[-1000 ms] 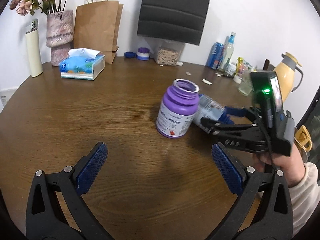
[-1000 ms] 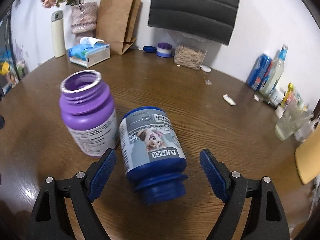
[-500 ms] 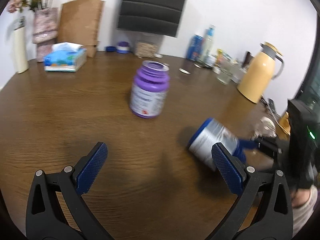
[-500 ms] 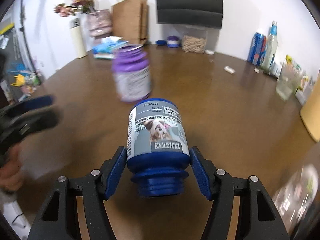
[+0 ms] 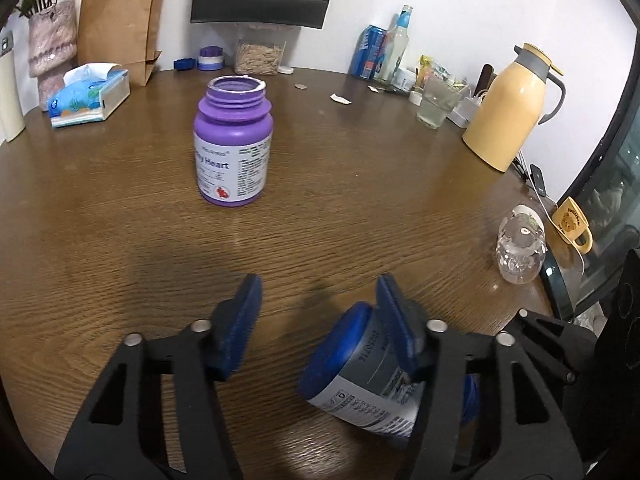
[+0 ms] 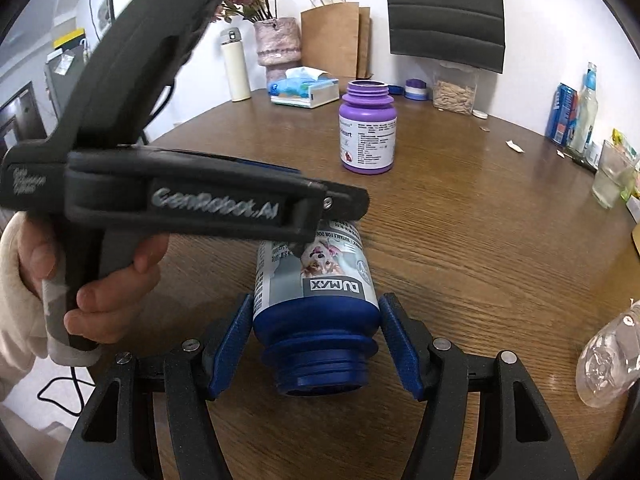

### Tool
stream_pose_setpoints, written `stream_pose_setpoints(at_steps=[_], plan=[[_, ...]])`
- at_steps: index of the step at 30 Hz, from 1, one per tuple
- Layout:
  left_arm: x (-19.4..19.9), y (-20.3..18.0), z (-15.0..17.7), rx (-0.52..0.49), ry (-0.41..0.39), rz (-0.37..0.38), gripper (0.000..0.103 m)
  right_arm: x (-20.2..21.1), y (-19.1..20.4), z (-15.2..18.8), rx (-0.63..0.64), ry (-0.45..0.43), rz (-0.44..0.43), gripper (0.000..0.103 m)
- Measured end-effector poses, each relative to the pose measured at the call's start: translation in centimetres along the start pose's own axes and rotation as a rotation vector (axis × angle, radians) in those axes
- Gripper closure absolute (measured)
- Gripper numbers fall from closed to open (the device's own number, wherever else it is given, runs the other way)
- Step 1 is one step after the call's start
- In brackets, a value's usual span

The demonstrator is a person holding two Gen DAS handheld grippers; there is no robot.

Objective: Flip cup upright
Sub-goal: 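Lift the blue-capped bottle with the right gripper while the left gripper closes on its body, then rotate the blue-capped bottle with the left gripper until the cap points up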

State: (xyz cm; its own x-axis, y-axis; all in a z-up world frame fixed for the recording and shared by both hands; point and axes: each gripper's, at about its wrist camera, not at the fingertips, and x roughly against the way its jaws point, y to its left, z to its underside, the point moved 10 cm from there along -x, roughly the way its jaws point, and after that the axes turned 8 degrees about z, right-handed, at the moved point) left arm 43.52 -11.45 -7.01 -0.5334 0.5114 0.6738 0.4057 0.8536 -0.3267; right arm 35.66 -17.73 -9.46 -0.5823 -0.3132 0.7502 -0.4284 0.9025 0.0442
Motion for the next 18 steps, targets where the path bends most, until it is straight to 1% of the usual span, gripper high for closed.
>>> stream_pose_setpoints(at_steps=[2, 4, 8, 10, 11, 12, 13, 14, 16, 17, 18], plan=[[0.2, -0.2, 0.0, -0.027, -0.015, -0.035, 0.057, 0.4, -0.7, 0.2, -0.008, -0.007, 0.024, 0.032], [0.7, -0.2, 0.2, -0.049, -0.02, -0.073, 0.057, 1.3, -2.2, 0.3, -0.037, -0.03, 0.062, 0.031], [0.7, -0.1, 1.1, -0.039, 0.015, -0.101, 0.057, 2.3, -5.5, 0.5, -0.124, -0.049, 0.132, 0.031], [0.8, -0.6, 1.5, -0.074, 0.022, -0.126, 0.057, 2.3, -7.1, 0.7, -0.176, -0.048, 0.166, 0.031], [0.8, -0.9, 1.6, -0.096, 0.026, -0.137, 0.055, 2.3, -7.6, 0.7, -0.195, -0.049, 0.183, 0.031], [1.0, -1.2, 1.5, -0.112, 0.029, -0.149, 0.048, 2.2, -8.3, 0.9, -0.217, -0.046, 0.202, 0.031], [1.2, -1.4, 1.2, -0.112, 0.028, -0.149, 0.044, 2.1, -8.8, 1.1, -0.237, -0.04, 0.208, 0.031], [1.5, -1.7, 1.1, -0.108, 0.027, -0.136, 0.039, 2.2, -8.9, 1.3, -0.25, -0.039, 0.204, 0.031], [1.8, -2.8, 0.6, -0.09, 0.046, -0.063, 0.034, 2.5, -9.2, 1.5, -0.269, -0.048, 0.193, 0.031], [1.7, -3.3, 0.6, -0.086, 0.06, -0.039, 0.028, 2.8, -9.2, 1.6, -0.271, -0.054, 0.201, 0.031], [1.2, -4.1, 0.7, -0.083, 0.099, -0.002, 0.02, 3.2, -9.4, 1.7, -0.27, -0.061, 0.211, 0.031]])
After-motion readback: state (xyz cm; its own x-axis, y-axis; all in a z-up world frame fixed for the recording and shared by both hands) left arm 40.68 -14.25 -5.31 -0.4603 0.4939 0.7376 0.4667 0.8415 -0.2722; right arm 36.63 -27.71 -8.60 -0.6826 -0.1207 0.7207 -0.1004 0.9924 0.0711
